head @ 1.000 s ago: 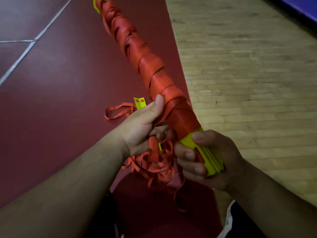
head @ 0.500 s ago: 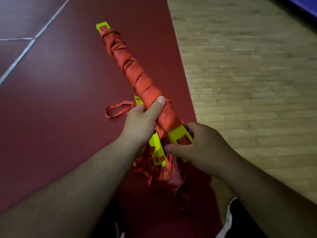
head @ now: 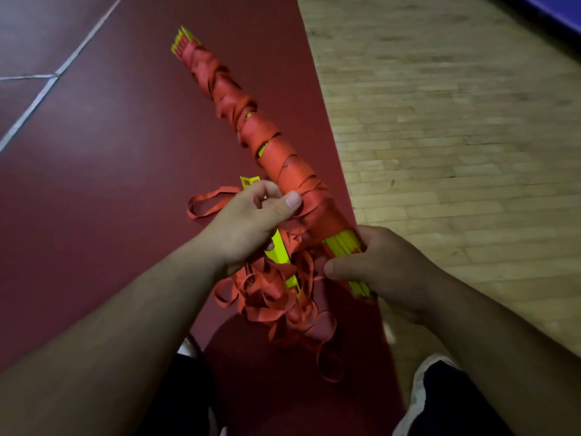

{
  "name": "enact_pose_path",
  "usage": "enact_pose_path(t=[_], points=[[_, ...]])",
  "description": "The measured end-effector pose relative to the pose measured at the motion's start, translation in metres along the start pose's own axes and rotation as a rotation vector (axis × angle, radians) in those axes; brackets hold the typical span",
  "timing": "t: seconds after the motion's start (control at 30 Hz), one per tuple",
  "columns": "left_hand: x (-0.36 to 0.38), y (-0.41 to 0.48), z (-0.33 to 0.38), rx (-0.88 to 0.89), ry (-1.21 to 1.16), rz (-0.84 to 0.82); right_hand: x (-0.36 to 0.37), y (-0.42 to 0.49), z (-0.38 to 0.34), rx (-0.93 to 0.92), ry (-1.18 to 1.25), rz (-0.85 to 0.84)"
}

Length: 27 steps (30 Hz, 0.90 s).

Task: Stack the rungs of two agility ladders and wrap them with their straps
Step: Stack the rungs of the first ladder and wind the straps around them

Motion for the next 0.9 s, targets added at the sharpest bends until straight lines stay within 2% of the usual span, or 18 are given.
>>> enact_pose_path(t=[0.1,0.37,0.47,0.53,0.57,0.6,0.7,0.73,0.8,0.9], points=[[0.003,-0.003,-0.005,-0.098,-0.059,-0.079,0.012,-0.006,0.005,0.025,0.198,-0.213],[0.01,-0.01,0.015,0.022,-0.503,-0.285,0.01,-0.016,0.013,0.124,0.307,-0.713],[0.012,-0.01,0.016,0.078,-0.427,-0.286,0.007,-0.014,0.015,0.14,0.334,-0.777],[0.01,-0.008,0.014,0.1,-0.277,-0.221,0.002,-0.01,0.014,0.13,0.302,-0.695],[0.009,-0.007,0.012,0.099,-0.211,-0.182,-0.002,-0.007,0.013,0.106,0.269,-0.603],[0.006,-0.005,0.009,0.086,-0.161,-0.128,-0.007,-0.002,0.011,0.059,0.209,-0.465],[-0.002,-0.002,0.0,0.017,-0.107,0.059,-0.026,0.004,0.007,-0.097,-0.111,0.144],[-0.002,-0.002,-0.002,0.011,-0.092,0.095,-0.027,0.001,0.002,-0.161,-0.211,0.273],[0.003,-0.003,-0.003,0.005,-0.082,0.159,-0.019,-0.002,-0.002,-0.241,-0.438,0.391],[0.013,-0.006,-0.004,-0.025,-0.166,0.271,-0.012,0.002,0.0,-0.22,-0.843,0.621]])
Point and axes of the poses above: each hand's wrist, its own y-axis towards the middle knuckle, its own x-axis out of the palm, z = x × y, the point moved 5 cm from there along y, towards the middle knuckle, and after that the axes turned 15 degrees about x, right-handed, at the moved point
